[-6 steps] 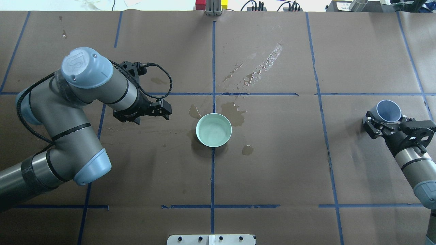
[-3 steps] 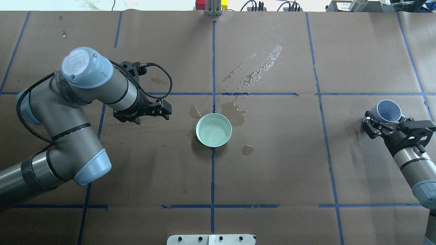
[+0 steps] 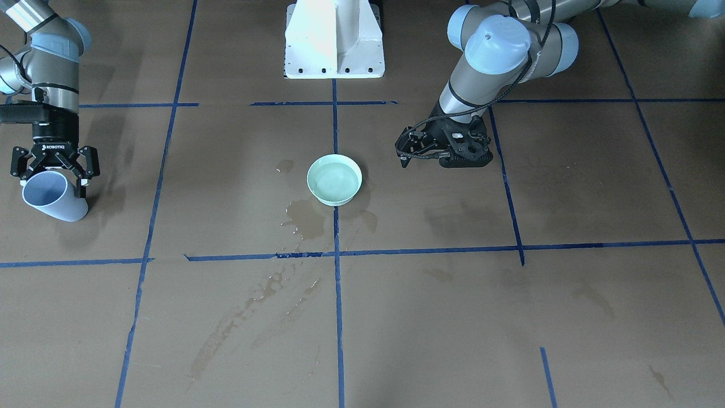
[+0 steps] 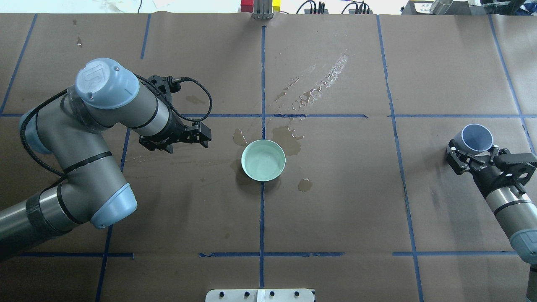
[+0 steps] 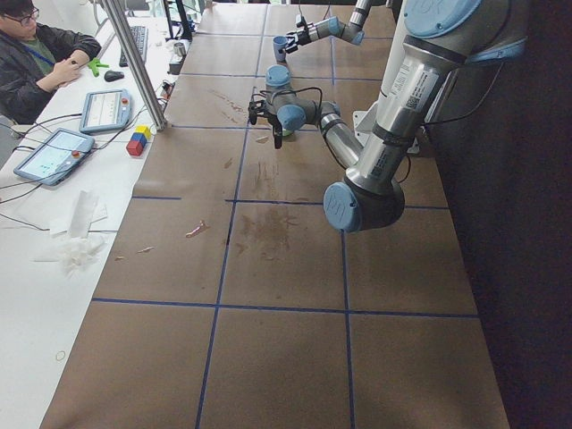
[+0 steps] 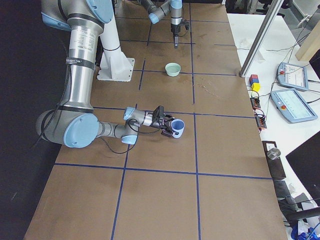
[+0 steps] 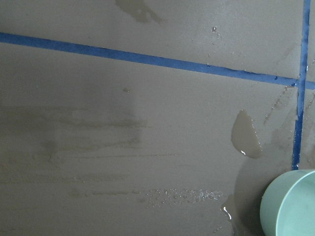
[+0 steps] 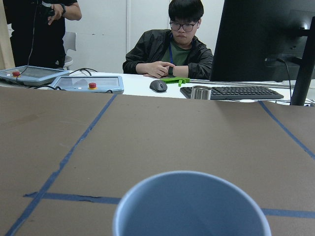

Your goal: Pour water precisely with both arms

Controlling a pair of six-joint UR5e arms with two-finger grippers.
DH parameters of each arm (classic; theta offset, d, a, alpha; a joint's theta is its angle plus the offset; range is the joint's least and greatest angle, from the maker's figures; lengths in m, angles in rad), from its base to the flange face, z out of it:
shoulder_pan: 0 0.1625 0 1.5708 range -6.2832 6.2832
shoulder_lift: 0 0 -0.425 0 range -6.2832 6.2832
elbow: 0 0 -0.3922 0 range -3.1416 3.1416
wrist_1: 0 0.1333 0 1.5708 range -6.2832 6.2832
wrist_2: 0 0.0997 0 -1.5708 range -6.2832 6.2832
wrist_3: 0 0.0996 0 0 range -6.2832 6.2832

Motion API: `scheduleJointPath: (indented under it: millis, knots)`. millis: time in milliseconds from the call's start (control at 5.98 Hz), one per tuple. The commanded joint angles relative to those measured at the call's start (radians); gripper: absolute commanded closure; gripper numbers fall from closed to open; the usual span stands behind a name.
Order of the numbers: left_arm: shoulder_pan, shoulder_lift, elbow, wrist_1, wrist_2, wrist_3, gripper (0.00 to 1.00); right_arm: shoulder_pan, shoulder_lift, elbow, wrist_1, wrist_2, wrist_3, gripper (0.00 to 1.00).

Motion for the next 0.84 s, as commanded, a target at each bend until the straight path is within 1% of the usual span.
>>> scheduleJointPath:
  millis: [0, 167, 335, 669]
  knots:
    - [0.000, 0.000, 0.000, 0.000, -0.001, 0.000, 0.00, -0.086, -0.021, -0.001, 0.027, -0.064, 0.038, 0.00]
    - [0.000, 0.002, -0.002, 0.000, 0.000, 0.000, 0.00, -0.143, -0.027, -0.001, 0.036, -0.116, 0.040, 0.00]
    - [0.000, 0.002, -0.002, 0.000, 0.000, 0.000, 0.00, -0.173, -0.033, -0.001, 0.048, -0.144, 0.040, 0.00]
    - [0.000, 0.000, -0.002, 0.000, 0.000, -0.003, 0.00, -0.201, -0.073, -0.001, 0.097, -0.157, 0.040, 0.00]
